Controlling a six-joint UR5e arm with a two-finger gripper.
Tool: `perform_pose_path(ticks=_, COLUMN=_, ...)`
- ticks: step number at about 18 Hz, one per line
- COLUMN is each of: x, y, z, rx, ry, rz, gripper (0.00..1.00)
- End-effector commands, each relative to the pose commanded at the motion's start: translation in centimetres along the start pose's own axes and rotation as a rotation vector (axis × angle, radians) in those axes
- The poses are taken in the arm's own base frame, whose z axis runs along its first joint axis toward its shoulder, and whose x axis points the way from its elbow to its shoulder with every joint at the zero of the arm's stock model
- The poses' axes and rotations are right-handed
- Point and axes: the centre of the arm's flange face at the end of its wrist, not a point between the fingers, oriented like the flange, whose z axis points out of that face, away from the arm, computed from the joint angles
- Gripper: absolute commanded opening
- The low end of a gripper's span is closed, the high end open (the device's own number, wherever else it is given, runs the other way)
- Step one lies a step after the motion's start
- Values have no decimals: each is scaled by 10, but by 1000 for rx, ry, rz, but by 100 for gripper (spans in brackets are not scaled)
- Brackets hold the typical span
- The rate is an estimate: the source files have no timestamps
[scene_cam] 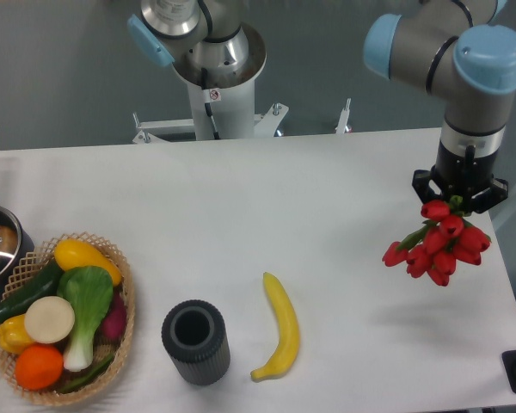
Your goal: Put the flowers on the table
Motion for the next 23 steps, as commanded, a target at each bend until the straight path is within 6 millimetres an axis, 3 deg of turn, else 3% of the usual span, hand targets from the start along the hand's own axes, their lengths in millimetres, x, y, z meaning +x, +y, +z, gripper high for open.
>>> perform_pose_path(ticks=5, x=22, y=-30, z=32, rx=-45, ry=33, rz=44, gripper=0)
perform_pose_path(ticks=8, x=50, y=-54, z=59, rx=-66, ry=74, rz=41, gripper=0)
perform_pose_path(ticks=11, x=72, y=-67, z=73, rx=-81, ry=98, rz=68, gripper=0)
perform_pose_path(ticks=15, x=95, y=-65, z=88, rx=-123, ry=120, rz=94, gripper=42)
perform_pose_path(ticks=16, x=96, y=-65, z=89, rx=-121, ry=116, rz=91, gripper=61)
perform_pose_path(ticks=17, x=97, y=-66, z=90, rx=-117, ry=102, rz=89, gripper=95)
perform_pose_path(ticks=18, x=97, y=-68, z=92, rx=-107, ry=81, rz=82, gripper=100)
perform_pose_path(ticks=23, x=110, y=-55, z=91, rx=-69, ry=36, rz=59, gripper=100)
